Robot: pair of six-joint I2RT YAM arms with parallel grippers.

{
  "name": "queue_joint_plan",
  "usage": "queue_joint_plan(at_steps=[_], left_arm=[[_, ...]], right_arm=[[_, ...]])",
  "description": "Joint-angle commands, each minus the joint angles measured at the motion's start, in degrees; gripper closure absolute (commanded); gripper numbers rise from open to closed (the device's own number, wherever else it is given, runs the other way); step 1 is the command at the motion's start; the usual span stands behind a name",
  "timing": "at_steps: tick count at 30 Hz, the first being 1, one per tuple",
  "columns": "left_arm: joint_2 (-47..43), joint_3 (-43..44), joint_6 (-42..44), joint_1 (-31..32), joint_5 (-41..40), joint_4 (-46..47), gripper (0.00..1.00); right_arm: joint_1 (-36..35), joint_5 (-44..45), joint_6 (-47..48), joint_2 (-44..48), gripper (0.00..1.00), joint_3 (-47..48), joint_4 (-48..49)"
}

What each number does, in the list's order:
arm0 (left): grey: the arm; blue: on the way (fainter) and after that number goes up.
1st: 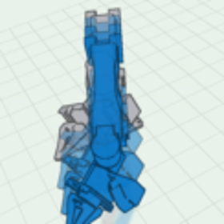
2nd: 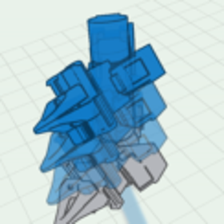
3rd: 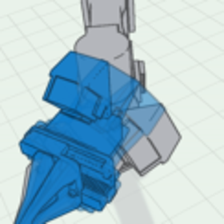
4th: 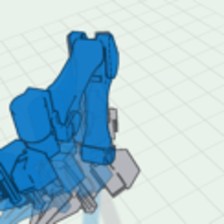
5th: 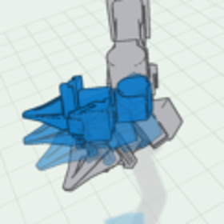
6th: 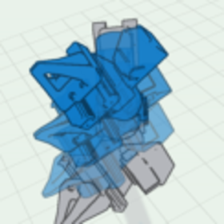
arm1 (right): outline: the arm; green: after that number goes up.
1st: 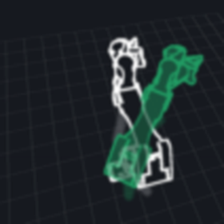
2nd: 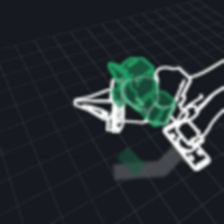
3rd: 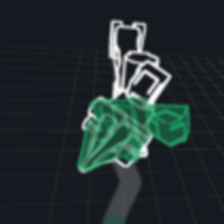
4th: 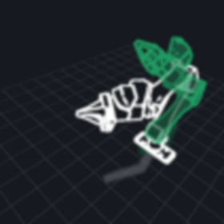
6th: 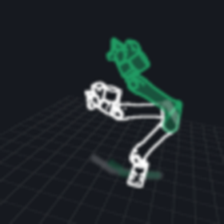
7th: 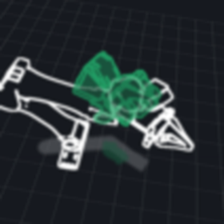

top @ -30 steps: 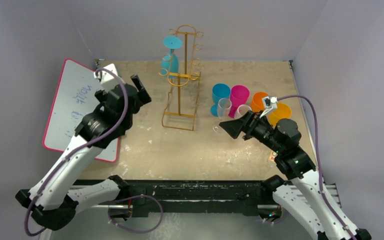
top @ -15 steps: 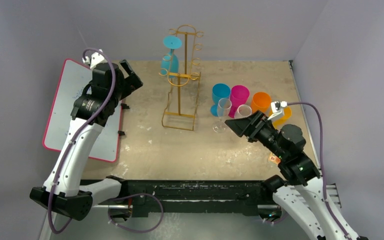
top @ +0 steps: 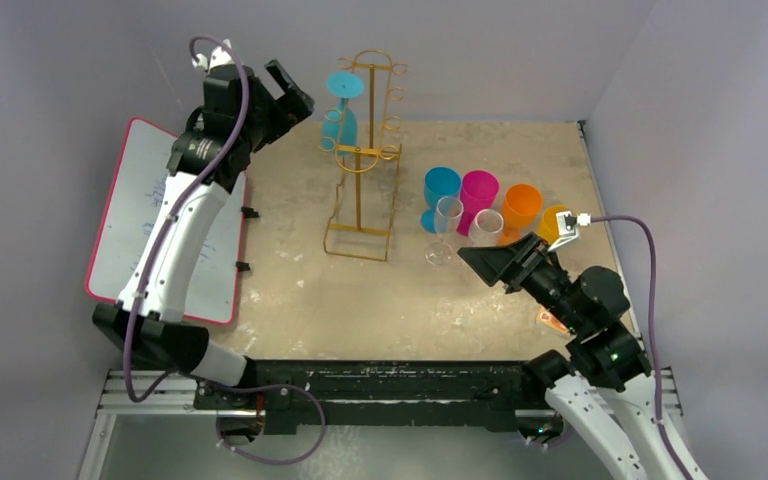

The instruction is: Take the wine glass off the wine glass rack

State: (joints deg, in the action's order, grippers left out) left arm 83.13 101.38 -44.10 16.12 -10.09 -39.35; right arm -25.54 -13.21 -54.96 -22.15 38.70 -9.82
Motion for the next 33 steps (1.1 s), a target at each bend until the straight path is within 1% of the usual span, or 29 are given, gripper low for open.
queue_joint_plan(at_steps=[1,4,7,10,15,17,19,21,23,28,30,33], left_arm=[[6.1,7.9,-3.2,-0.7,8.6,6.5,0.05],[12.5,14.8,-2.9,-0.7,13.6,5.5,0.09],[16.7,19.2,-1.3,-0.8,14.2,3.5,0.13],[19.3,21.2,-0.3,-0.7,13.0,2.3,0.19],[22.3,23.5,1.7,-0.7,11.5,1.6,0.25],[24.1,25.8,2.7,-0.8,11.0,0.2,0.34],[25.9,28.1,4.2,-0.7,10.8,-2.0,0.39],[27.7,30.0,6.1,-0.7,10.2,-4.2,0.42],[28.7,30.9,7.6,-0.8,9.4,-5.5,0.43],[30.8,31.9,8.7,-0.7,10.8,-5.5,0.48],[31.5,33.1,8.8,-0.8,10.1,-6.4,0.57],[31.2,32.9,8.7,-0.8,8.5,-6.4,0.68]], right_arm=[[0.1,-2.4,2.0,-0.9,0.0,2.0,-0.9],[0.1,-2.5,2.9,-1.5,0.0,2.9,-3.2],[0.1,-2.6,2.8,-1.6,0.0,3.6,-5.0],[0.1,-2.8,3.6,-1.2,0.0,3.4,-5.1],[0.1,-3.0,3.6,-1.4,0.0,3.1,-5.0],[0.1,-3.3,3.6,-1.9,0.0,3.2,-5.2],[0.1,-3.4,3.8,-2.5,0.0,3.4,-5.7],[0.1,-3.5,4.3,-2.9,0.0,3.4,-6.0],[0.1,-3.8,4.2,-3.2,0.0,3.0,-5.6],[0.1,-4.3,3.9,-4.0,0.0,2.4,-3.5],[0.1,-4.7,3.9,-4.6,0.0,2.7,-3.2],[0.1,-5.0,4.2,-5.6,0.0,3.3,-3.6]])
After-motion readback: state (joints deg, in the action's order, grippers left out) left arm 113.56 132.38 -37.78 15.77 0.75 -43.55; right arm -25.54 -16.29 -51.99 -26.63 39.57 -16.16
